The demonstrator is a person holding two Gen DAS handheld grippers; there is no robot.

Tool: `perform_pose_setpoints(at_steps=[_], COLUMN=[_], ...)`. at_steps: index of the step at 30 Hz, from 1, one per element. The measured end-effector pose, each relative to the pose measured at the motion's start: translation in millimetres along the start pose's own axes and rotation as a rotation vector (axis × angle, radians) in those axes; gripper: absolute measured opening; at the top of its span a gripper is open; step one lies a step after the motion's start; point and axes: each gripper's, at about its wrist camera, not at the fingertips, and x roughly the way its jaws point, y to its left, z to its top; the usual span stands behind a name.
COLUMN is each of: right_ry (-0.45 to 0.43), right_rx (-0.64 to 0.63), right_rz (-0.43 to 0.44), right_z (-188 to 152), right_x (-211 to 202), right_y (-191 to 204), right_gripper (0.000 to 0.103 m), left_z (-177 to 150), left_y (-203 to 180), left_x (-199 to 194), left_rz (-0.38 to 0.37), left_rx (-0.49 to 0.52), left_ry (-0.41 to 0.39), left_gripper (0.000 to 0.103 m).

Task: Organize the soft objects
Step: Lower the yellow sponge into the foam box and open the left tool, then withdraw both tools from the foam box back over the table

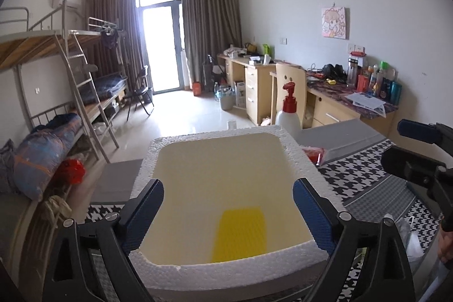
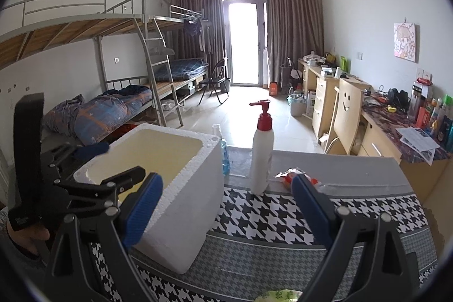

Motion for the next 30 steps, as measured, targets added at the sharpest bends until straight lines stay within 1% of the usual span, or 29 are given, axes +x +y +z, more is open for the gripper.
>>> perform_pose_setpoints(at_steps=[4, 18, 20, 22, 30], right_ry=[-0.006, -0.035, -0.043, -0.052, -0.070], right_rx=[0.000, -0.007, -0.011, -0.010, -0.007], right_rz=[0.001, -0.003, -0.006, -0.008, -0.005], right_z=[0, -1, -2, -2, -7], right_x=[-2, -25, -31, -35, -48], right_y=[1, 3, 5, 5, 11], right_gripper=[0.095, 0.095, 0.095, 0.095, 0.095], left_z=[0, -1, -1, -3, -6], left_y=[1, -6, -6, -5, -7], left_x=[-8, -45, -50, -55, -72], left_rz=[0.010, -0.010, -0.004, -0.001, 0.006], left_rx=[0.000, -0.005, -0.011, -0.019, -0.027], left_ry=[-0.023, -0.095, -0.107, -0.118, -0.143], left_gripper=[0.095, 0.097, 0.098, 0.102, 0.102])
